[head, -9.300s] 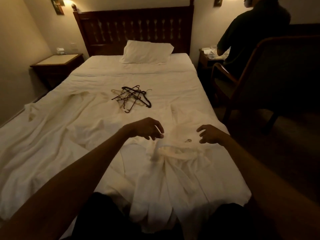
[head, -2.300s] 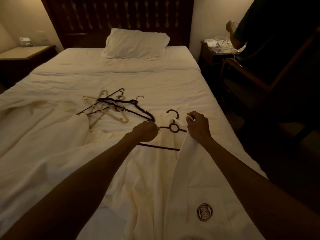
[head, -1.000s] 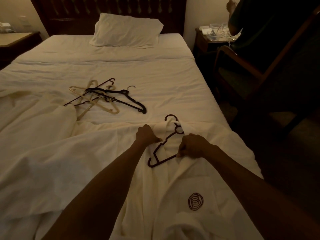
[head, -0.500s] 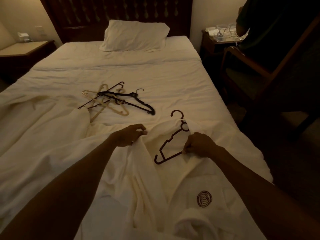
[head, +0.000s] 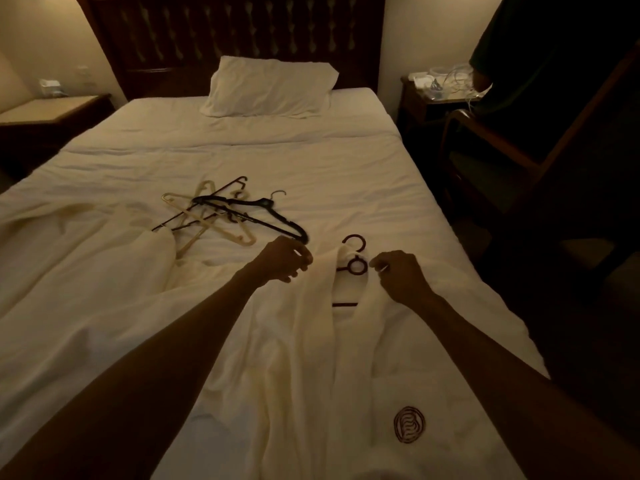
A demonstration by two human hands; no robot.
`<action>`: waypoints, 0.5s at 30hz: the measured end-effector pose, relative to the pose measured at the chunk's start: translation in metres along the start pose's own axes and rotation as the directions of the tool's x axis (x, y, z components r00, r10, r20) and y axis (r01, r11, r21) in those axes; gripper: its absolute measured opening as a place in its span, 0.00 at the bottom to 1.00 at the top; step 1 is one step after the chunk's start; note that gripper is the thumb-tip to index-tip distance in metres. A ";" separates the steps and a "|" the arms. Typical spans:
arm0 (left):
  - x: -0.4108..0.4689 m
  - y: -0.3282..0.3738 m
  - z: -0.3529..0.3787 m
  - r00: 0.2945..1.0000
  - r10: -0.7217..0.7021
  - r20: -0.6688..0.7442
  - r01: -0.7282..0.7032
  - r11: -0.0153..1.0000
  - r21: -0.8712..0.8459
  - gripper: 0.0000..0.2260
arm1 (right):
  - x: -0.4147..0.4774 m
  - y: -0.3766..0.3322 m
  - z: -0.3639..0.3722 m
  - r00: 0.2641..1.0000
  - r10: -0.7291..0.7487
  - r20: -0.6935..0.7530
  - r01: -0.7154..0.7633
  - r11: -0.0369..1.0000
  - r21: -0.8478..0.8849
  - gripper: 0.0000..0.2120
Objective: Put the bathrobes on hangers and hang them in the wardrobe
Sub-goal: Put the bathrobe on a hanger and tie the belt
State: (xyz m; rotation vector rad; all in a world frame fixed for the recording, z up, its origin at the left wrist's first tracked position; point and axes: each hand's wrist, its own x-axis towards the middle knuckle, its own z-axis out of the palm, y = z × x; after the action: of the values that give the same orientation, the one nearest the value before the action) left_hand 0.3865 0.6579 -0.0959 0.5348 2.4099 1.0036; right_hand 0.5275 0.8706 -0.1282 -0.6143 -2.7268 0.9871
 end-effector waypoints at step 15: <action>0.117 0.037 0.096 0.979 0.206 -0.003 -0.195 0.932 0.305 0.21 | 0.052 0.048 0.003 0.986 0.146 0.082 -0.089 0.871 -0.483 0.31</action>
State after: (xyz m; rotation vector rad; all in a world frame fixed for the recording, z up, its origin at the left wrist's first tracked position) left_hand 0.3510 0.7952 -0.1601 0.8938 2.5983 0.7248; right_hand 0.4952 0.9247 -0.1602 -0.8300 -3.0893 0.3597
